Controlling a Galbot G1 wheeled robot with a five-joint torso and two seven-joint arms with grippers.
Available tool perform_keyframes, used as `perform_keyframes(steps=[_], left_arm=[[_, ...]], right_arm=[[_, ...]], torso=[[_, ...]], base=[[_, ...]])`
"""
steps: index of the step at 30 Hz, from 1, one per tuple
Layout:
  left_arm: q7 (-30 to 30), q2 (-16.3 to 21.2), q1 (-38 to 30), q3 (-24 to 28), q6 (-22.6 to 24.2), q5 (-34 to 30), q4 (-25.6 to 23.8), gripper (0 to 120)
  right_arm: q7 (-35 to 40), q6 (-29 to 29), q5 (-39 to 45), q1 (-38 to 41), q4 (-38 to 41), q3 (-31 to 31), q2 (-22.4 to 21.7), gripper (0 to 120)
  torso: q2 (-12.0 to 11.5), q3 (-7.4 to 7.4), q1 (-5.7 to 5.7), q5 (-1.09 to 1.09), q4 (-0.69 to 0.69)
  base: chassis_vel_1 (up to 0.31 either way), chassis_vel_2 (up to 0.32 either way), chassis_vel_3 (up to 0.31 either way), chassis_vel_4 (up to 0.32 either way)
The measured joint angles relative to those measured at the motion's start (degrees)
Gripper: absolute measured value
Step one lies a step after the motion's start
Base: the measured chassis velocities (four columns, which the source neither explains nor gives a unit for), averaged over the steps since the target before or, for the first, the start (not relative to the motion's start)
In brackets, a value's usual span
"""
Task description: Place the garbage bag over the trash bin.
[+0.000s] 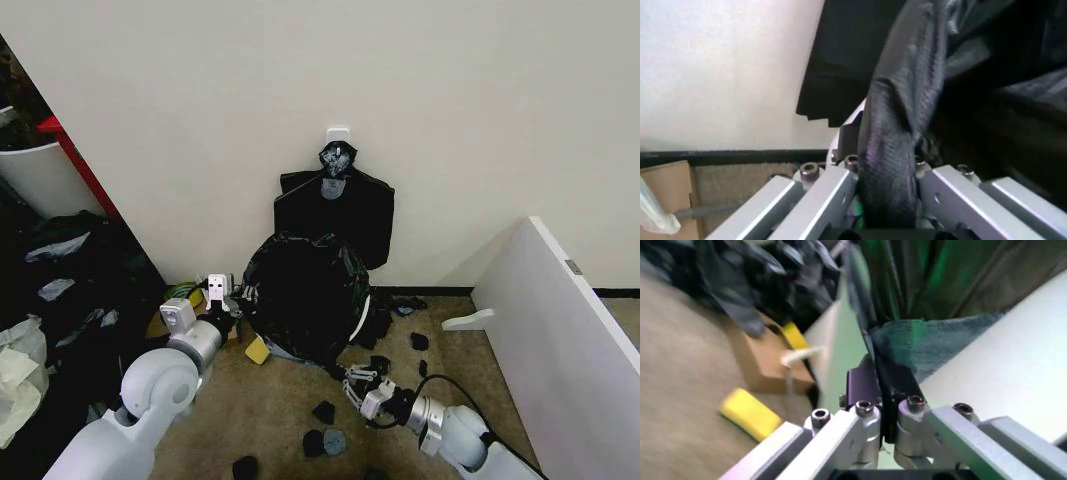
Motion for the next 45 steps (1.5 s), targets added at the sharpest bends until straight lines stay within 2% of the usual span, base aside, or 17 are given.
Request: perform_keyframes(steps=[6,9,11,14,16,17,19,20,22,25,27,30,32,34,36,40,45], left_arm=[[-0.34,0.09,0.45,-0.02,0.71,0.30,-1.27,1],[-0.27,0.04,0.51,-0.05,0.68,0.92,-1.28,1],[-0.23,0.02,0.51,-0.07,0.60,1.23,-1.09,1],[-0.27,0.25,-0.42,0.68,-0.13,2.24,0.31,1],[-0.28,0.29,-0.68,1.00,-0.24,2.39,0.66,1],[-0.10,0.42,-1.25,1.68,-0.77,2.81,1.48,1],[0.15,0.50,-1.54,1.96,-1.46,3.14,2.03,0],[0.15,0.55,-1.61,1.97,-1.87,3.40,2.35,0],[0.22,0.73,-1.56,1.97,-2.20,3.82,2.61,0],[0.34,0.89,-1.37,1.93,-2.54,4.22,2.73,0],[0.55,1.09,-1.04,1.82,-3.40,5.27,2.97,0],[0.82,1.17,-0.70,1.70,-4.10,6.12,3.29,0],[0.84,1.15,-0.68,1.70,-4.13,6.15,3.31,0],[0.88,1.08,-0.66,1.74,-4.23,6.30,3.41,0],[0.88,1.09,-0.75,1.84,-4.24,6.33,3.51,0],[0.89,1.12,-0.97,1.99,-4.24,6.33,3.61,0],[0.87,0.95,-1.14,2.24,-4.22,6.37,3.77,0]], right_arm=[[7.42,-2.64,-6.81,0.76,-1.07,2.80,0.43,0],[14.29,-7.69,-7.64,0.22,-1.27,2.14,-0.28,0],[16.17,-9.78,-3.51,-0.44,-1.15,0.77,-0.80,0],[16.14,-11.37,12.22,-2.90,0.14,-2.44,-2.24,5],[15.79,-11.18,14.24,-3.25,0.45,-2.83,-2.33,7],[13.45,-9.64,20.44,-4.42,1.28,-4.08,-2.51,14],[10.24,-6.89,23.31,-4.67,1.19,-4.42,-2.63,22],[7.47,-4.31,24.07,-4.49,0.71,-4.08,-2.65,27],[4.11,-1.52,24.40,-4.03,-0.20,-3.33,-2.80,33],[3.11,-1.06,25.09,-3.83,-0.32,-2.68,-3.16,41],[5.98,-4.60,26.00,-4.03,0.66,-1.87,-3.59,50],[16.33,-12.07,31.67,-4.37,4.42,-2.36,-3.89,64],[17.98,-13.21,33.56,-4.45,5.42,-2.58,-3.90,66],[25.58,-18.54,44.66,-5.10,11.84,-3.94,-3.87,77],[27.19,-20.35,50.48,-5.66,16.09,-4.49,-3.89,83],[26.59,-20.80,58.38,-6.82,22.36,-4.99,-4.22,93],[10.91,-14.71,63.43,-9.34,26.88,-4.46,-6.20,79]], torso=[[0.00,0.00,0.00,0.00,0.00],[0.00,0.00,0.00,-0.01,0.00],[0.00,0.00,0.00,0.02,0.01],[0.01,0.00,0.00,0.00,-0.01],[0.01,0.00,0.00,-0.04,-0.02],[0.01,0.00,0.00,0.01,-0.02],[0.01,0.00,0.00,0.04,-0.02],[0.01,0.00,0.00,-0.03,-0.01],[0.01,0.01,0.00,0.03,0.02],[0.01,0.01,0.00,0.00,0.02],[0.01,0.01,0.00,0.02,0.00],[0.01,0.01,0.00,0.00,0.00],[0.01,0.00,0.00,0.00,0.01],[0.01,0.00,0.00,0.01,0.00],[0.01,0.00,0.00,0.01,0.00],[0.01,0.00,0.00,0.00,0.01],[0.01,0.00,0.00,0.00,0.00]], base=[[0.000,0.000,0.000,0.000],[0.000,0.000,0.000,0.000],[0.000,0.000,0.000,0.000],[0.000,0.000,0.000,0.000],[0.000,0.000,0.000,0.000],[0.000,0.000,0.000,0.000],[0.000,0.000,0.000,0.000],[0.000,0.000,0.000,0.000],[0.000,0.000,0.000,0.000],[0.000,0.000,0.000,0.000],[0.000,0.000,0.000,0.000],[0.000,0.000,0.000,0.000],[0.000,0.000,0.000,0.000],[0.000,0.000,0.000,0.000],[0.000,0.000,0.000,0.000],[0.000,0.000,0.000,0.000],[0.000,0.000,0.000,0.000]])
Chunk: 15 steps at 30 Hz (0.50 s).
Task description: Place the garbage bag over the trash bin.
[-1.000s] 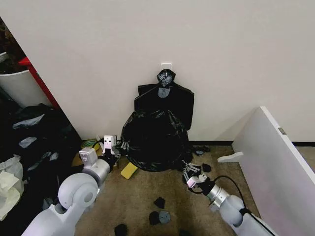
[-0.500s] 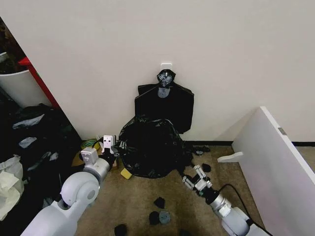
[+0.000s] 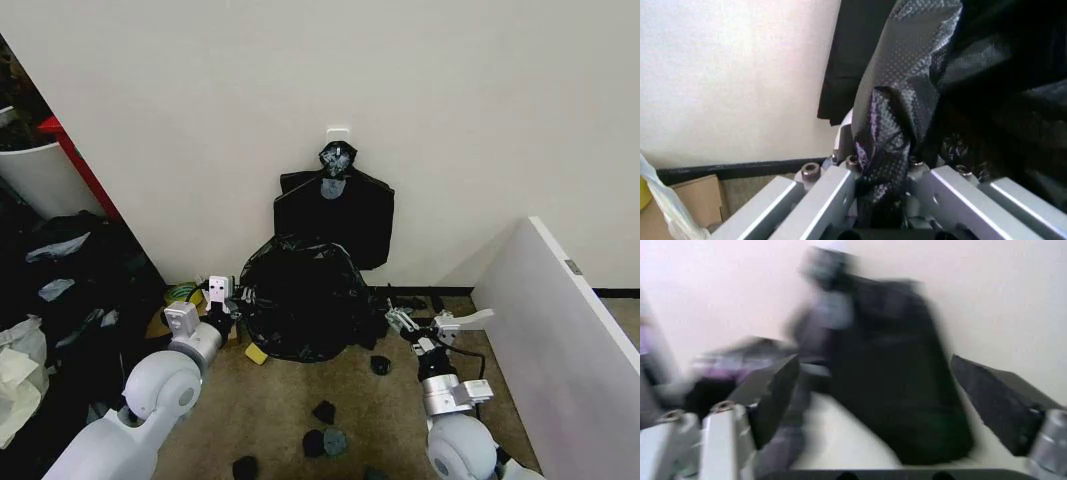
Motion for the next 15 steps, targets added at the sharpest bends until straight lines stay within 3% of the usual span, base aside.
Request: perform_keyframes(steps=[2,4,8,15], left_arm=[[-0.02,-0.14,-0.04,0.07,0.07,0.09,0.00,0],[-0.03,-0.17,-0.03,0.08,0.09,0.12,-0.01,0],[-0.06,-0.21,0.15,0.07,0.12,0.21,-0.12,0],[-0.11,-0.21,0.33,0.01,0.12,0.31,-0.32,0]], right_arm=[[-5.75,1.64,-3.55,-0.81,-1.03,0.97,-1.01,71],[-6.14,1.61,-5.71,-0.99,-1.46,1.25,-1.16,70],[-3.99,-0.58,-13.79,-1.77,-1.90,1.72,-1.12,52],[-1.07,-4.42,-16.94,-2.12,-0.84,1.20,-0.94,28]], torso=[[0.00,0.00,0.00,0.01,0.00],[0.00,0.00,0.00,0.01,0.00],[-0.01,0.00,0.00,0.01,0.00],[-0.01,0.00,0.00,0.01,0.00]], base=[[0.000,0.000,0.000,0.000],[0.000,0.000,0.000,0.000],[0.000,0.000,0.000,0.000],[0.000,0.000,0.000,0.000]])
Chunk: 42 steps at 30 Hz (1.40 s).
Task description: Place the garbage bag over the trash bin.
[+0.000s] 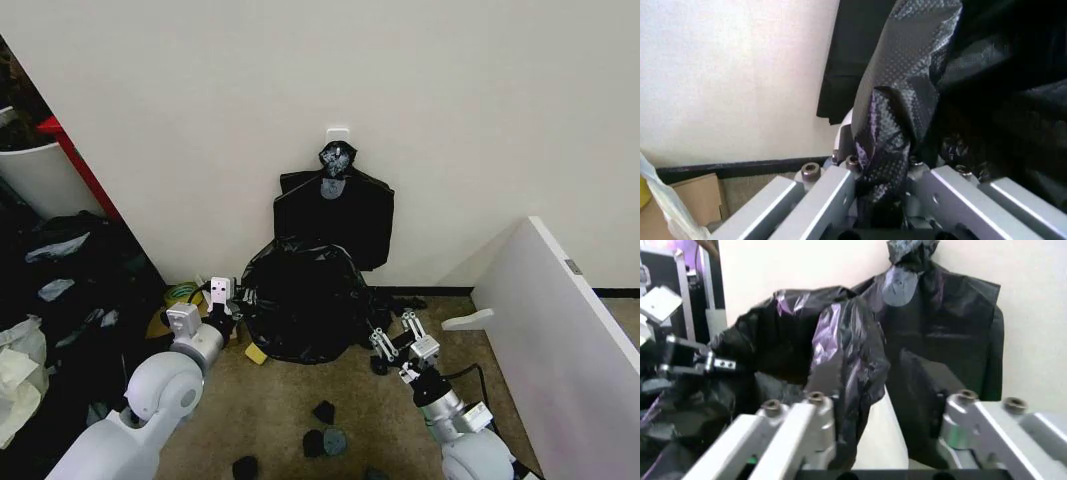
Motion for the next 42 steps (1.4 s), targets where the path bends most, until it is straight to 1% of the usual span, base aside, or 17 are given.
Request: perform_keyframes(steps=[1,2,6,7,13,16,17,22,23,24,25,29,30,31,32,35,42], left_arm=[[0.00,0.00,0.00,0.00,0.00,0.00,0.00,0],[-0.01,0.00,0.00,-0.01,0.02,0.00,-0.04,0],[-0.01,-0.03,-0.01,-0.03,0.08,0.03,-0.08,0],[-0.01,-0.04,-0.01,-0.03,0.08,0.04,-0.09,0],[-0.01,-0.09,0.08,-0.03,0.11,0.17,-0.11,0],[-0.02,-0.09,0.23,-0.02,0.11,0.30,-0.11,0],[-0.02,-0.09,0.23,-0.02,0.11,0.30,-0.11,0],[-0.02,-0.02,0.10,0.02,0.12,0.35,-0.11,0],[-0.03,0.00,-0.05,0.05,0.13,0.35,-0.11,0],[-0.05,0.03,-0.23,0.09,0.16,0.32,-0.11,0],[-0.05,0.03,-0.23,0.09,0.16,0.32,-0.11,0],[-0.10,0.10,-0.41,0.19,0.34,-0.06,-0.38,0],[-0.10,0.10,-0.41,0.19,0.34,-0.06,-0.38,0],[-0.13,0.10,-0.33,0.19,0.36,-0.08,-0.51,0],[-0.16,0.16,0.05,0.20,0.45,-0.09,-0.97,0],[-0.25,0.02,0.28,0.19,0.52,-0.08,-1.49,0],[-0.30,-0.07,0.63,0.09,0.62,0.00,-1.86,0]], right_arm=[[0.00,0.00,0.00,0.00,0.00,0.00,0.00,28],[0.48,-1.03,-0.47,0.01,0.28,-0.12,-0.15,22],[1.17,-2.85,-1.54,0.11,0.69,-0.32,-0.49,6],[1.18,-2.93,-1.65,0.14,0.69,-0.32,-0.51,6],[1.22,-3.79,-2.33,0.58,0.59,-0.64,-0.61,17],[1.24,-3.91,-2.36,0.87,0.51,-0.85,-0.59,28],[1.24,-3.91,-2.36,0.87,0.51,-0.85,-0.59,28],[1.26,-4.04,-2.32,1.07,0.34,-0.89,-0.62,46],[1.26,-4.09,-2.31,1.11,0.32,-0.90,-0.63,46],[1.26,-4.17,-2.30,1.16,0.27,-0.93,-0.64,42],[1.26,-4.17,-2.30,1.16,0.27,-0.93,-0.64,42],[1.19,-4.29,-2.32,1.29,0.13,-0.97,-0.59,27],[1.19,-4.29,-2.32,1.29,0.13,-0.97,-0.59,27],[1.13,-4.31,-2.32,1.30,0.13,-0.98,-0.59,22],[0.84,-4.32,-2.33,1.40,0.13,-0.98,-0.61,12],[0.80,-4.39,-2.33,1.57,0.13,-0.97,-0.62,1],[0.80,-4.54,-2.45,1.53,0.18,-0.93,-0.47,0]], torso=[[0.00,0.00,0.00,0.00,0.00],[0.00,0.00,0.00,-0.01,0.00],[0.00,0.00,0.00,-0.01,0.00],[0.00,0.00,0.00,-0.01,0.00],[0.00,0.00,0.00,0.00,0.00],[0.00,0.00,0.00,0.00,0.00],[0.00,0.00,0.00,0.00,0.00],[0.00,0.00,0.00,-0.01,0.00],[0.00,0.00,0.00,-0.01,0.00],[0.00,0.00,0.00,0.00,0.00],[0.00,0.00,0.00,0.00,0.00],[0.00,0.00,0.00,0.00,0.00],[0.00,0.00,0.00,0.00,0.00],[0.00,0.00,0.00,0.00,-0.01],[0.00,0.00,0.00,0.00,0.00],[0.00,0.00,0.00,0.00,0.00],[0.00,0.00,0.00,0.00,0.00]], base=[[0.000,0.000,0.000,0.000],[0.000,0.000,0.000,0.000],[0.000,0.000,0.000,0.000],[0.000,0.000,0.000,0.000],[0.000,0.000,0.000,0.000],[0.000,0.000,0.000,0.000],[0.000,0.000,0.000,0.000],[0.000,0.000,0.000,0.000],[0.000,0.000,0.000,0.000],[0.000,0.000,0.000,0.000],[0.000,0.000,0.000,0.000],[0.000,0.000,0.000,0.000],[0.000,0.000,0.000,0.000],[0.000,0.000,0.000,0.000],[0.000,0.000,0.000,0.000],[0.000,0.000,0.000,0.000],[0.000,0.000,0.000,0.000]])
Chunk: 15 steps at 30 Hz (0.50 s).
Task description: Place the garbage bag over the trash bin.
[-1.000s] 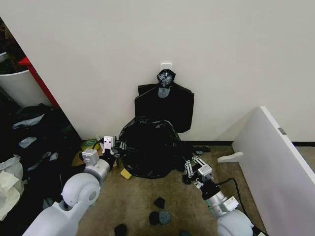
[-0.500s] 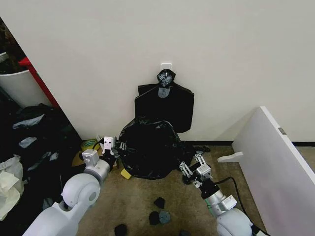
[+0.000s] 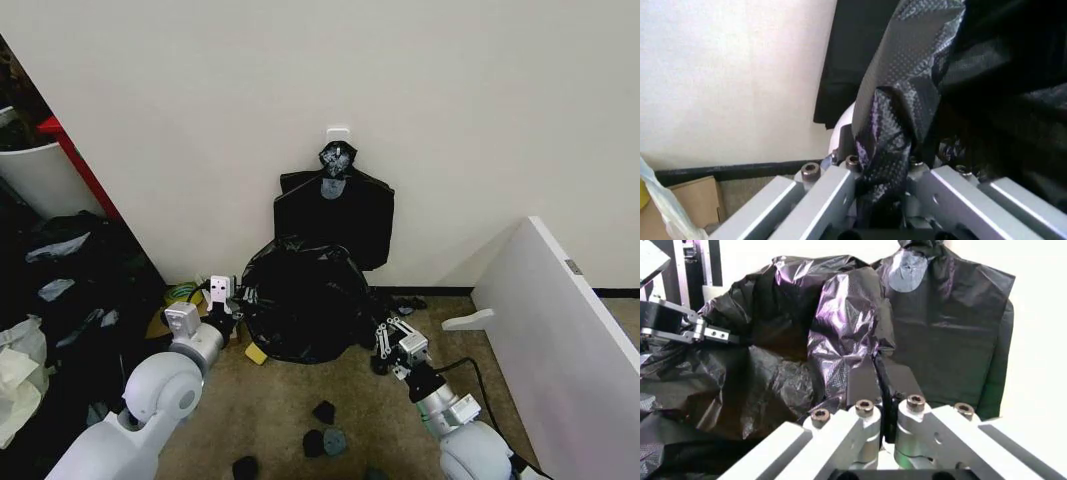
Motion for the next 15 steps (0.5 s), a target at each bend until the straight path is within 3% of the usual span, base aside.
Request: perform_keyframes(steps=[15], left_arm=[[0.12,0.23,0.08,0.66,0.16,1.00,1.18,0]], right_arm=[[1.03,1.38,2.84,0.55,-0.30,0.85,1.23,0]], torso=[[0.00,0.00,0.00,-0.01,0.00]], base=[[0.000,0.000,0.000,0.000]])
